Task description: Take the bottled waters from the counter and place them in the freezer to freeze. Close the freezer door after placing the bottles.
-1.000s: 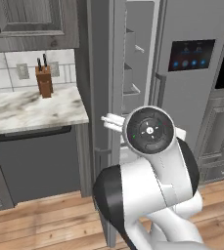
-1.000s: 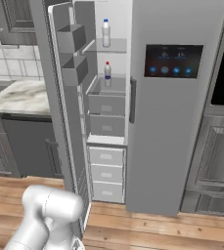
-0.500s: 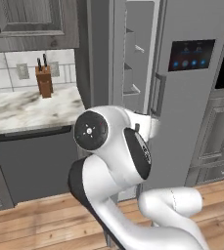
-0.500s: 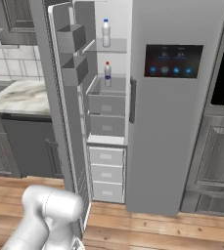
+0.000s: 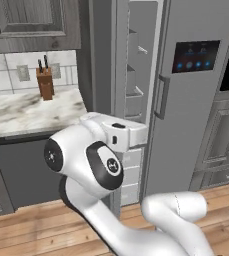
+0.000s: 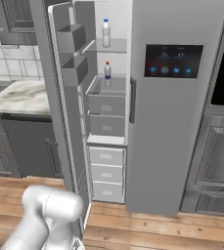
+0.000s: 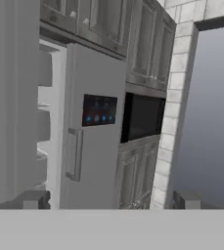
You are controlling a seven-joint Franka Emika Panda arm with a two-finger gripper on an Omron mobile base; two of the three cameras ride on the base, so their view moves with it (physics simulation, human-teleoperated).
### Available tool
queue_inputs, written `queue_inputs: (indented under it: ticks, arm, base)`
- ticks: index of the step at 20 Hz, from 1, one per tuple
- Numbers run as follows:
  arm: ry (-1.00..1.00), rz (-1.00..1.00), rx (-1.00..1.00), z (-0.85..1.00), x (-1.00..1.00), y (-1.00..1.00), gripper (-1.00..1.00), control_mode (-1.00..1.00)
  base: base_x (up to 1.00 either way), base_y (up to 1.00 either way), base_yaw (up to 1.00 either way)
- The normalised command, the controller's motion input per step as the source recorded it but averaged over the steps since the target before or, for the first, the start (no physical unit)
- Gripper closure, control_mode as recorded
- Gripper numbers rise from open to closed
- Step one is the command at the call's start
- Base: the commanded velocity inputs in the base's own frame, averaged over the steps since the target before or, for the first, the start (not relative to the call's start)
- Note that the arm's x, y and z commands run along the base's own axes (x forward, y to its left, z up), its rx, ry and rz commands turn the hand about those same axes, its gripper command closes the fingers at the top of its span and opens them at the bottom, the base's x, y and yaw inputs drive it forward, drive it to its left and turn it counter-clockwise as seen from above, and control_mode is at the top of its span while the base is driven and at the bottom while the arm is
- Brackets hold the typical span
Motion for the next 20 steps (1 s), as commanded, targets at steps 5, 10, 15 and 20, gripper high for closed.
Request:
queue_inputs:
  ticks: [5,10,15,20]
  arm:
    - [-0.03,-0.14,0.00,0.00,0.24,0.07,-1.00,-1.00]
    - [0.00,-0.09,0.00,-0.01,0.58,0.00,-1.00,-1.00]
    - [0.00,-0.09,0.00,-0.02,0.57,0.00,-1.00,-1.00]
    - [0.00,-0.07,-0.02,-0.04,0.49,0.00,-1.00,-1.00]
  base:
    - [0.00,0.00,0.00]
    - [0.00,0.00,0.00]
    - [0.00,0.00,0.00]
    - [0.00,0.00,0.00]
